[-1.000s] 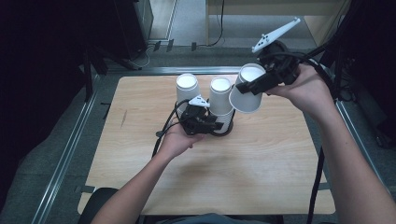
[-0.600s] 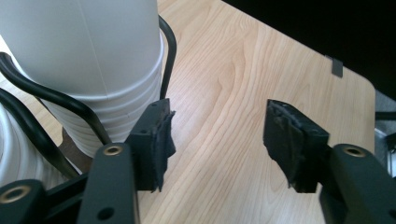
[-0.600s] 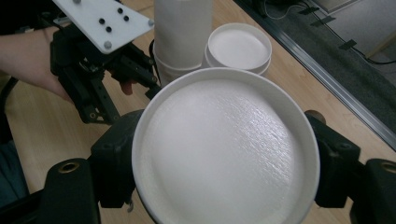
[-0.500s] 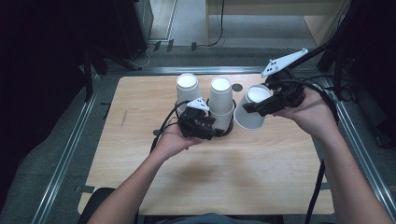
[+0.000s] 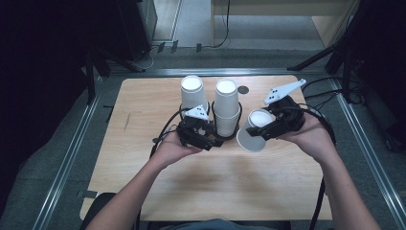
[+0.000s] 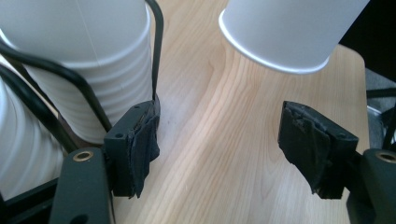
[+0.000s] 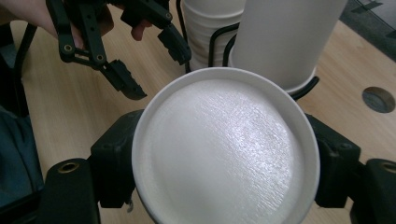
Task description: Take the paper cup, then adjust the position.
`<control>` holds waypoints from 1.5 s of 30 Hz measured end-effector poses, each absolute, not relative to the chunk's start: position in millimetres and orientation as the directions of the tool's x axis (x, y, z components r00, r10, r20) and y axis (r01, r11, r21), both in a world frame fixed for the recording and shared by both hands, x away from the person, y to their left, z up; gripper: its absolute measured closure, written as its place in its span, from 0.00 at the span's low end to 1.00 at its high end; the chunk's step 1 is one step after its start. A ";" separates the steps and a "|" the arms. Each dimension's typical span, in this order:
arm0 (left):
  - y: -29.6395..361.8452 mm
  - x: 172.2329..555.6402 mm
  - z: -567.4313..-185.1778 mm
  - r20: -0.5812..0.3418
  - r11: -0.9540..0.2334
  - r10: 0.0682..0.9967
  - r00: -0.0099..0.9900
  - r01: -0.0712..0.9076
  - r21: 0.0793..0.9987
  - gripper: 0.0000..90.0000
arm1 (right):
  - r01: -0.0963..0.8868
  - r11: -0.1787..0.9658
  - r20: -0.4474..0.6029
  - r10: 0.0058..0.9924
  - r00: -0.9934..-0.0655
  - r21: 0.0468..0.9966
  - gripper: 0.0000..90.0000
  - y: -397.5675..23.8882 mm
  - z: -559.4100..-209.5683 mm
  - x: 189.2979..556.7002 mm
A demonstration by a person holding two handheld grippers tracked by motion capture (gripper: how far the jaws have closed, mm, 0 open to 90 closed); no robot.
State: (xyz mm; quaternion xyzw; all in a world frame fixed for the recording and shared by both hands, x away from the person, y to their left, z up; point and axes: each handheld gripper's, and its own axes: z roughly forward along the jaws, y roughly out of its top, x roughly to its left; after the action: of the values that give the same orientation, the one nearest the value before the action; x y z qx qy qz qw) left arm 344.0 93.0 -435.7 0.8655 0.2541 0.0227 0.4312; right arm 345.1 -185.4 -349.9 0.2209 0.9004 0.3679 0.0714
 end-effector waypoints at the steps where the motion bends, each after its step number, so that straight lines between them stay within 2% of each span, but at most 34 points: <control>1: 93.0 344.0 -435.7 -0.180 -0.499 0.459 0.870 0.420 0.758 0.31 | 0.345 0.632 0.034 0.450 -0.892 0.694 0.27 -185.4 -349.9 345.1; 7: 101.8 343.5 -445.1 -0.249 -0.511 0.412 0.876 0.449 0.733 0.28 | 0.348 0.640 0.070 0.418 -0.906 0.685 0.27 -179.8 -382.8 342.7; 15: 106.0 343.3 -453.2 -0.249 -0.565 0.364 0.898 0.425 0.707 0.14 | 0.358 0.628 0.114 0.394 -0.912 0.691 0.27 -174.1 -412.6 342.5; 23: 110.2 348.4 -463.2 -0.284 -0.581 0.351 0.892 0.445 0.681 0.09 | 0.360 0.639 0.139 0.369 -0.919 0.680 0.27 -162.7 -438.7 340.5; 25: 110.9 348.5 -463.4 -0.274 -0.587 0.343 0.898 0.433 0.684 0.07 | 0.350 0.644 0.133 0.362 -0.923 0.680 0.27 -161.1 -441.5 340.4; 36: 105.8 349.5 -472.8 -0.266 -0.632 0.335 0.904 0.425 0.648 0.07 | 0.359 0.619 0.158 0.357 -0.921 0.699 0.27 -157.8 -460.2 345.4; 39: 102.8 351.6 -476.6 -0.266 -0.638 0.343 0.901 0.431 0.639 0.02 | 0.365 0.598 0.167 0.361 -0.918 0.714 0.27 -158.0 -460.8 348.0; 45: 97.4 350.9 -480.4 -0.264 -0.653 0.324 0.909 0.417 0.632 0.02 | 0.350 0.587 0.160 0.351 -0.923 0.730 0.27 -152.9 -458.6 348.4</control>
State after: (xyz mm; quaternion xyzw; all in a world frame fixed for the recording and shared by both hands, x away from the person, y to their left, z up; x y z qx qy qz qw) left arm 350.9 97.4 -480.4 0.9069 0.2040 -0.0641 0.3630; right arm 348.4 -152.9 -458.6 0.1968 0.8908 0.4095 0.0007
